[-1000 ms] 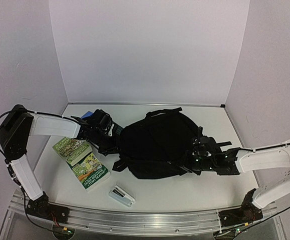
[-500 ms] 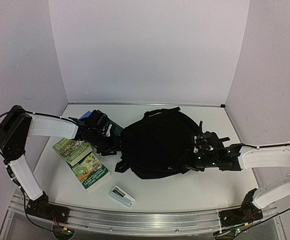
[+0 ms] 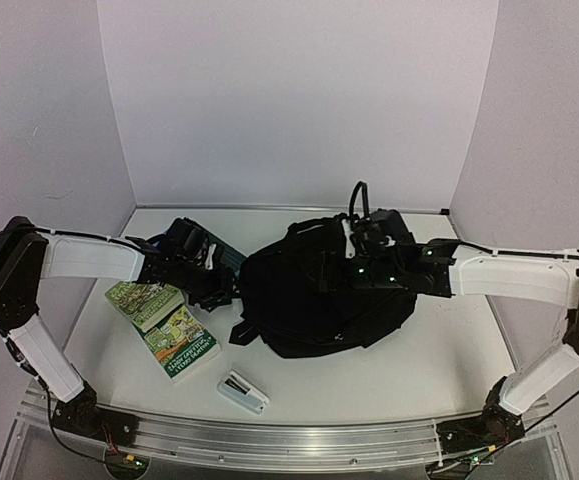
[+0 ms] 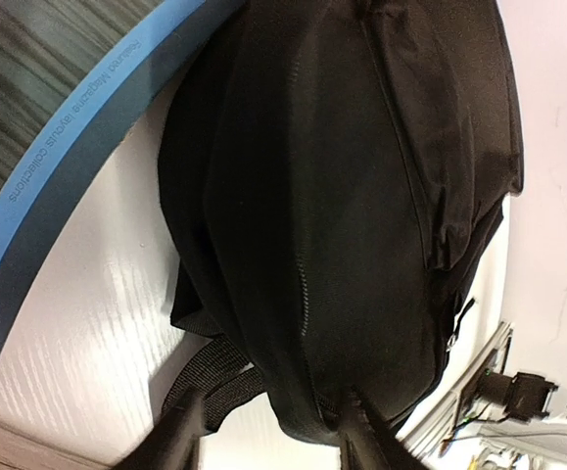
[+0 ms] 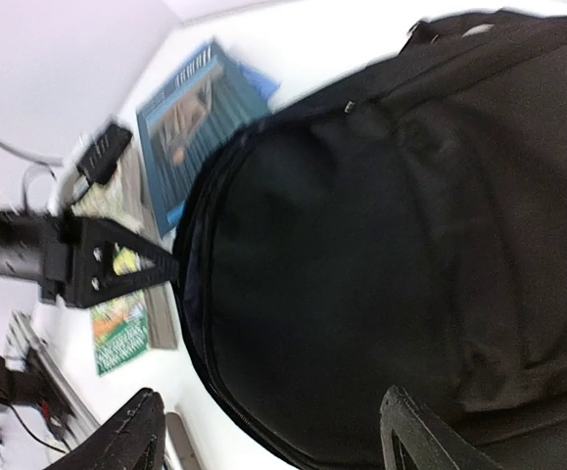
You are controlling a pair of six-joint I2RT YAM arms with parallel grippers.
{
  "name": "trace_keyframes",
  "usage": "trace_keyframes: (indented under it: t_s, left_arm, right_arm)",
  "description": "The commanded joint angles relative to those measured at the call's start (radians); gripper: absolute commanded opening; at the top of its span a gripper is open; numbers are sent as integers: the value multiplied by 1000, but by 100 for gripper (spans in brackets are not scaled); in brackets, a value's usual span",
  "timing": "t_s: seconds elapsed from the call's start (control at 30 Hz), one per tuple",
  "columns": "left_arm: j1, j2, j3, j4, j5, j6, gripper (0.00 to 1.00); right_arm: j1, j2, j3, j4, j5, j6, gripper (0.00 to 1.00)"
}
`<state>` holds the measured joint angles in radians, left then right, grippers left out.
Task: Pack the student bag
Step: Unzip the student bag at the center of the board.
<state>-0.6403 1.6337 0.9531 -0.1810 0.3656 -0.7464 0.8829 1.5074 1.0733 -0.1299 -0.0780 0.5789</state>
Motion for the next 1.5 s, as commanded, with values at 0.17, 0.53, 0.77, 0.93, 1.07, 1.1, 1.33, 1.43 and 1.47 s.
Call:
trace_keyframes:
  t_s: [0.17,0.53,0.77,0.93,1.07,1.1,1.33,1.43,1.47]
  left_arm:
    - [9,3,-43,97,13,-27,17]
    - [10,43,-86,168,35,-64,0]
    - [10,45,-96,173,38,-68,0]
    - [10,49,-96,173,44,-68,0]
    - [10,45,-101,175,41,-68,0]
    - [10,44,-101,175,41,-69,0]
    - [10,43,-103,175,38,-71,0]
    - [10,48,-101,174,35,-72,0]
    - [10,48,-100,169,28,-74,0]
  right_arm:
    - [88,248,167,21,30,-24,74]
    - [126,503,349,69,9,-35,73]
    - [132,607,422,92,49,-18,68]
    - [133,664,470,92,75,-23,70]
    - [133,707,473,92,198,-5,65]
    - [134,716,474,92,208,-1,64]
    - [133,768,494,92,202,5,60]
    - [134,777,491,92,239,16,32]
    - [134,764,482,95,259,26,15]
